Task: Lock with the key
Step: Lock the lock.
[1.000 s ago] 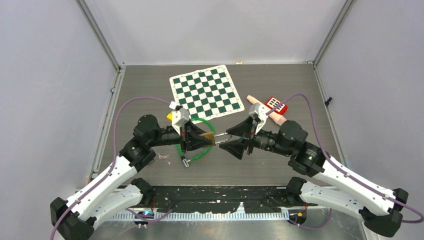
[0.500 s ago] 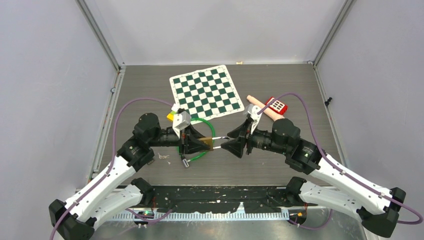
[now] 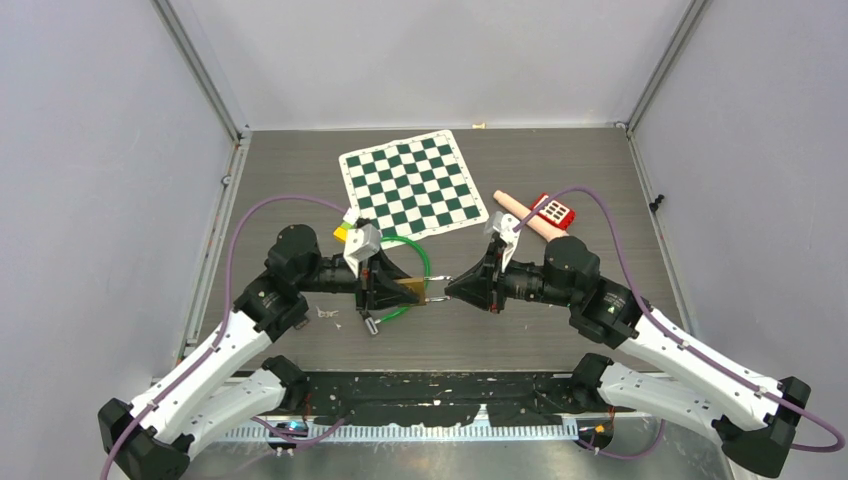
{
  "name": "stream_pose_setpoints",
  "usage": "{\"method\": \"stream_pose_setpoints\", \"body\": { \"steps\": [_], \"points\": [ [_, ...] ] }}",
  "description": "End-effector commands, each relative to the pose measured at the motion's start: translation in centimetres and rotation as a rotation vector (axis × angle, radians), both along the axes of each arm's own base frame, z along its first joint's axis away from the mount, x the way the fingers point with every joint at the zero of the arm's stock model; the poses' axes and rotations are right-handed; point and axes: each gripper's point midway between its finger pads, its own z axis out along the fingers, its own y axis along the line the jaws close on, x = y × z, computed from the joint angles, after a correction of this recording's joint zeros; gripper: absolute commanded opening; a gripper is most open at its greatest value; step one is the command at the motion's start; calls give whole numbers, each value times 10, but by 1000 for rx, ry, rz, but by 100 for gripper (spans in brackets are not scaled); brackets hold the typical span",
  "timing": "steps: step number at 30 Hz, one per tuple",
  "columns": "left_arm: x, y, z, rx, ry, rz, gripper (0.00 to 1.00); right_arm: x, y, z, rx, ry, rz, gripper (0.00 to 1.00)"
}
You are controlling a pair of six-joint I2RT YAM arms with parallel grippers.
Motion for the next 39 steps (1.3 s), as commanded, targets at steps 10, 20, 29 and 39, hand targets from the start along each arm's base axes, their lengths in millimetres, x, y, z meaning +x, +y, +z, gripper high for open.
{"method": "stream_pose_setpoints", "body": {
  "steps": [10,20,29,39],
  "points": [
    [11,-13,53,-108,-126,-51,0,-21,17,22,158,-46,143,5],
    [20,-21,49,-82,-44,-42,0,-33,15,18,166,-134,197,5],
    [16,-24,50,-99,-56,-90,0,-33,31,9,128,-102,231,5],
    [16,-30,52,-119,-116,-117,0,-41,59,-25,61,-40,280,5]
  ]
}}
